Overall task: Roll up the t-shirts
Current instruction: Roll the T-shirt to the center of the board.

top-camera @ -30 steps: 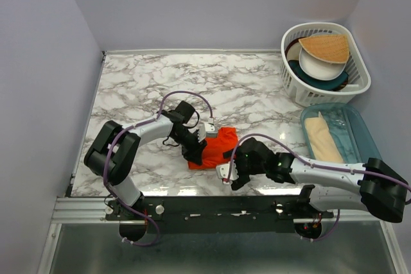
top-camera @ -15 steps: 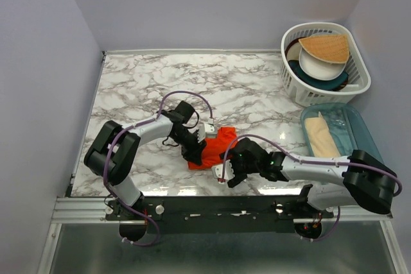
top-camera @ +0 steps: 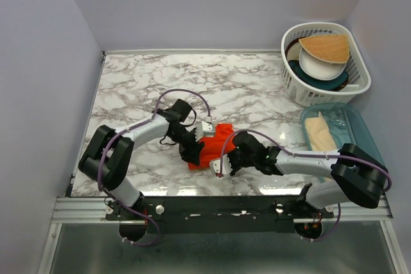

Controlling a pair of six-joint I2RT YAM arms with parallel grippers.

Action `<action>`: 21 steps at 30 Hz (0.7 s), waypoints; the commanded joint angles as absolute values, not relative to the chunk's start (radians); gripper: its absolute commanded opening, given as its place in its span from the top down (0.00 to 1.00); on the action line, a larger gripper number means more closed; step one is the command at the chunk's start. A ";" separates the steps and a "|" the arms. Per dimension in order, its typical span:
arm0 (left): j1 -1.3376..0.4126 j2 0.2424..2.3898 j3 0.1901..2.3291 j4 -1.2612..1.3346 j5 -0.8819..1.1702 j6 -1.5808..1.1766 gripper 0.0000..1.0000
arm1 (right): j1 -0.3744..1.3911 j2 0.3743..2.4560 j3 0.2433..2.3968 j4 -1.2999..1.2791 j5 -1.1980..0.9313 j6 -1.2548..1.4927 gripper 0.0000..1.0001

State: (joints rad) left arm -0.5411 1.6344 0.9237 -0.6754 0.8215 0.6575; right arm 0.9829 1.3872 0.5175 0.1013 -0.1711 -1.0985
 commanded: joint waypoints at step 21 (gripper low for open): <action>-0.721 1.057 0.538 -0.228 0.528 0.664 0.08 | 0.801 1.414 0.712 -0.407 -0.529 -0.942 0.99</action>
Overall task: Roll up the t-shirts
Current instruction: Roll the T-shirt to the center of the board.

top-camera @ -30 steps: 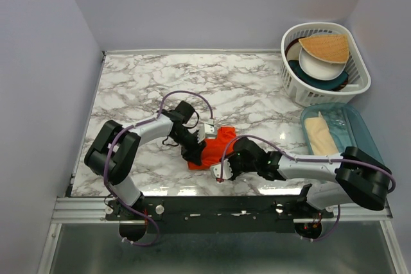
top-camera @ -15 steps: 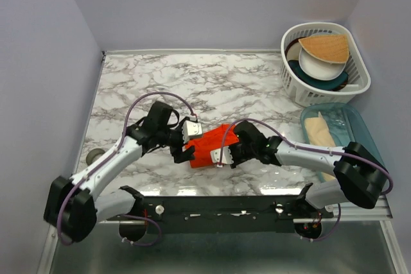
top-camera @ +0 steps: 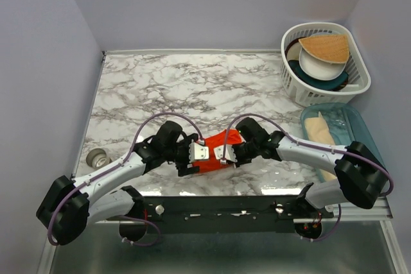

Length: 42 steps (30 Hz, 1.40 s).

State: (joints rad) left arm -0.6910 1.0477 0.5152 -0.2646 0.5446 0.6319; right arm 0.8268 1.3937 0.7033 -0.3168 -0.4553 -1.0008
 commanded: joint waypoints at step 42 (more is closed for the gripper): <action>-0.696 1.345 0.753 -0.448 0.739 0.621 1.00 | 0.690 1.218 0.609 -0.311 -0.580 -0.925 0.00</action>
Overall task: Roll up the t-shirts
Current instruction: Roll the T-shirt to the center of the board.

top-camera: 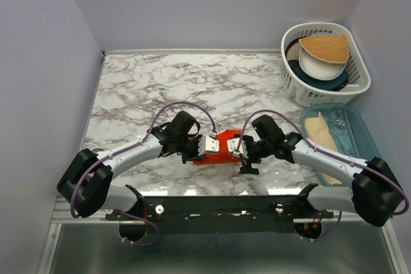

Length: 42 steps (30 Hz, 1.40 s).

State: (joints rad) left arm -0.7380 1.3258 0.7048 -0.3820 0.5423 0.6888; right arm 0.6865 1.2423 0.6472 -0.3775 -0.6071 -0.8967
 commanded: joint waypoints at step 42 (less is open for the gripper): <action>-0.523 1.531 0.973 -1.011 0.821 0.848 1.00 | 0.621 1.851 1.259 -1.222 -0.722 -1.147 0.99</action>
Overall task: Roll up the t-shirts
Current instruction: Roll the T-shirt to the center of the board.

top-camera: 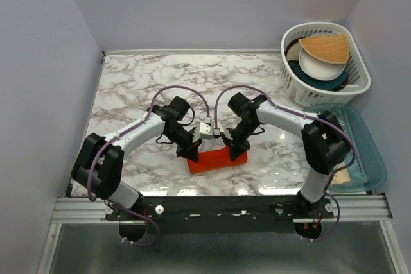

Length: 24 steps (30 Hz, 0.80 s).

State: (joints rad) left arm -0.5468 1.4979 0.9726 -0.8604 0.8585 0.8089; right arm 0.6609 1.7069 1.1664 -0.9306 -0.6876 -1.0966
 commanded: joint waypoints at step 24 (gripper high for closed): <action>-0.356 1.655 1.170 -1.034 0.620 0.883 0.57 | 0.552 2.402 1.788 -1.526 -0.712 -1.112 0.99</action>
